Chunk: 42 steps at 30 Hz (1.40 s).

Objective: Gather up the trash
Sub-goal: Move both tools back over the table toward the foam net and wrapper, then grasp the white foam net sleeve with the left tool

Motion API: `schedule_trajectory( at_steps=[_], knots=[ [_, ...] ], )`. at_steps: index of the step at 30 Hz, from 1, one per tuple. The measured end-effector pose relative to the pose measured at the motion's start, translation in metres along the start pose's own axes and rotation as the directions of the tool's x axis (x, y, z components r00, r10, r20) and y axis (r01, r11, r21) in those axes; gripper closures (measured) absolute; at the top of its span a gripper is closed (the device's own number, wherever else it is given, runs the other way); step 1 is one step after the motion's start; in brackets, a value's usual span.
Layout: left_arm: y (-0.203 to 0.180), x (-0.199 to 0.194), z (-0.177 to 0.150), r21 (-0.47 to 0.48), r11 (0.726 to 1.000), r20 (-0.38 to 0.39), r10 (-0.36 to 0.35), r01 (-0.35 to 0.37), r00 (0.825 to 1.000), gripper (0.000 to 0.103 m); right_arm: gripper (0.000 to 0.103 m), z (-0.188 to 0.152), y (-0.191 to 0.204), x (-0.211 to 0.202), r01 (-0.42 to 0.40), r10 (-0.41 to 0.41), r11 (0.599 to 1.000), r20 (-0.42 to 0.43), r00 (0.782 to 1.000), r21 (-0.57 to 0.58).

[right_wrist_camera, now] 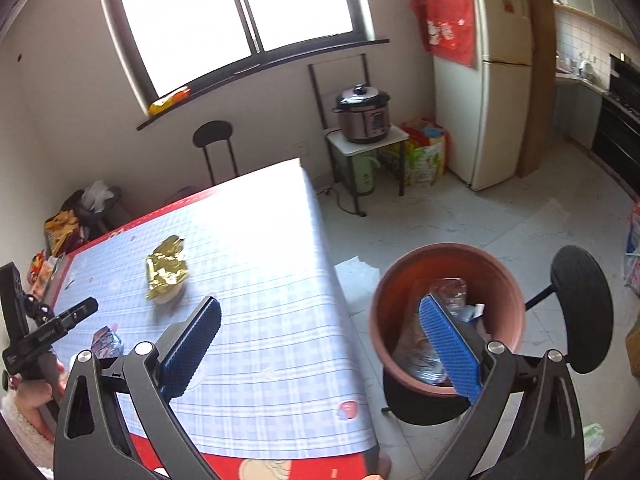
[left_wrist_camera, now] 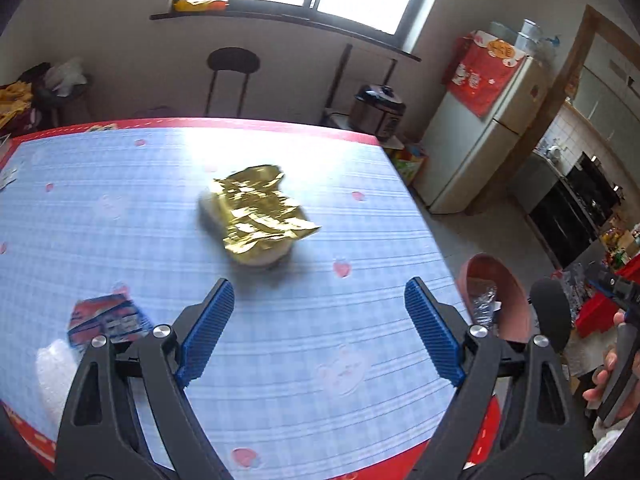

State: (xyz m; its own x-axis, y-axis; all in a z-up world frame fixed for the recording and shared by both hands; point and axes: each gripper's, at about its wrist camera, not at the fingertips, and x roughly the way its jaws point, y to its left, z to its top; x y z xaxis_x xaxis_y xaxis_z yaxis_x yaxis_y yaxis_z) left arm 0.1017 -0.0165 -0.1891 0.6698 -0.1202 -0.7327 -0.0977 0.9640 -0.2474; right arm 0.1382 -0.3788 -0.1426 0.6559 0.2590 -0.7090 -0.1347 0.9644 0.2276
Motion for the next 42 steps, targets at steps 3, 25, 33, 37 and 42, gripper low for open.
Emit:
schedule_trajectory(
  at_steps=[3, 25, 33, 37, 42],
  knots=[
    [0.051, -0.032, -0.021, -0.051, 0.993, 0.010, 0.111, -0.110, 0.994, 0.017, 0.006, -0.001, 0.037, 0.015, -0.048, 0.047, 0.998, -0.037, 0.998, -0.036],
    [0.226, -0.024, -0.107, -0.306, 0.905, -0.225, 0.234, -0.296, 0.946, 0.011, 0.006, -0.048, 0.182, 0.087, -0.096, 0.046, 0.979, -0.263, 0.964, -0.180],
    [0.241, -0.019, -0.105, -0.280, 0.915, -0.237, 0.228, -0.292, 0.944, 0.058, 0.006, -0.064, 0.200, 0.098, -0.139, 0.059, 0.964, -0.328, 0.943, -0.228],
    [0.254, -0.031, -0.102, -0.315, 0.914, -0.205, 0.199, -0.257, 0.958, 0.067, 0.006, -0.071, 0.217, 0.107, -0.177, 0.069, 0.942, -0.350, 0.934, -0.286],
    [0.267, -0.047, -0.096, -0.352, 0.910, -0.161, 0.171, -0.218, 0.972, 0.069, 0.006, -0.085, 0.268, 0.133, -0.264, 0.082, 0.853, -0.383, 0.920, -0.451]
  ],
)
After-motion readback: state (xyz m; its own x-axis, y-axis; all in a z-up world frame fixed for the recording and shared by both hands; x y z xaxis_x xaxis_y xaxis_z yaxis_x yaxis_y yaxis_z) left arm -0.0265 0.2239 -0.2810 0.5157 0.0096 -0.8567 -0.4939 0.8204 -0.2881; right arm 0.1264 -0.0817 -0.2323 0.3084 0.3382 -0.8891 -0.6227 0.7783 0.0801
